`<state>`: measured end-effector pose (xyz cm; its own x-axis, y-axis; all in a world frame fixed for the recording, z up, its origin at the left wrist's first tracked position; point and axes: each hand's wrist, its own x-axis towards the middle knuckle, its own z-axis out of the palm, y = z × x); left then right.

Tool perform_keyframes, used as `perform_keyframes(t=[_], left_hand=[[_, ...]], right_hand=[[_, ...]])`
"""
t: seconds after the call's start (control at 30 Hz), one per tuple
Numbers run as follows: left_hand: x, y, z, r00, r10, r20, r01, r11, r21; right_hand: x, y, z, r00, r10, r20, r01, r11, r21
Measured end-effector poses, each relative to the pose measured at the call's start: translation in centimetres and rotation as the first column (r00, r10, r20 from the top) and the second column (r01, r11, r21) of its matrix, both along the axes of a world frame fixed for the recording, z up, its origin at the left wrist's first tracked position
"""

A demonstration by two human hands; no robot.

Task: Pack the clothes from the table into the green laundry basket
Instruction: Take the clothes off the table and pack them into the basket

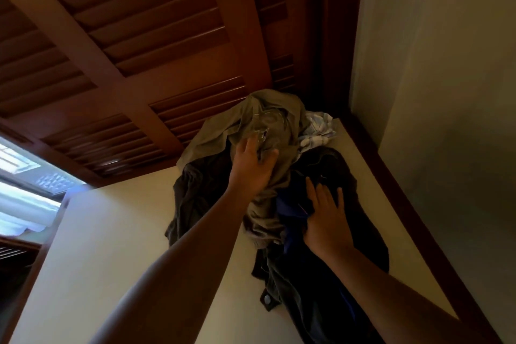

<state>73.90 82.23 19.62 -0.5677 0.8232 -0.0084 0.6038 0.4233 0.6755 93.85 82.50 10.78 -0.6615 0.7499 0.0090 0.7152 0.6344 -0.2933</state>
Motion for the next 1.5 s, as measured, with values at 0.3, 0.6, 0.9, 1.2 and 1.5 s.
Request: perform_keyframes(t=[0.3,0.6,0.9,1.2,1.5], left_hand=[[-5.2,9.1,-2.2,0.996,-0.036,0.076,0.064,0.911,-0.407],[-5.7,7.7,-3.5,0.999,-0.028,-0.021,0.025,0.992,-0.125],[-0.8,-6.9,5.3,0.995,-0.069,0.069,0.049,0.965,0.256],[-0.3,-9.3,5.4,0.930,-0.225,-0.291,0.198,0.973,-0.120],[-2.5,-9.6,-1.9,0.970,-0.241,0.043,0.244,0.959,-0.142]], right_hand=[[-0.7,1.1,-4.9,0.990,0.084,0.117,-0.097,0.990,0.104],[-1.7,1.4,-5.6,0.999,0.045,-0.014,-0.043,0.992,0.117],[-0.5,1.3,-1.0,0.889,-0.056,-0.455,-0.013,0.989,-0.147],[0.2,-1.0,5.8,0.722,-0.277,-0.634,0.067,0.940,-0.334],[1.4,-1.6,1.0,0.997,0.074,0.025,-0.074,0.997,0.005]])
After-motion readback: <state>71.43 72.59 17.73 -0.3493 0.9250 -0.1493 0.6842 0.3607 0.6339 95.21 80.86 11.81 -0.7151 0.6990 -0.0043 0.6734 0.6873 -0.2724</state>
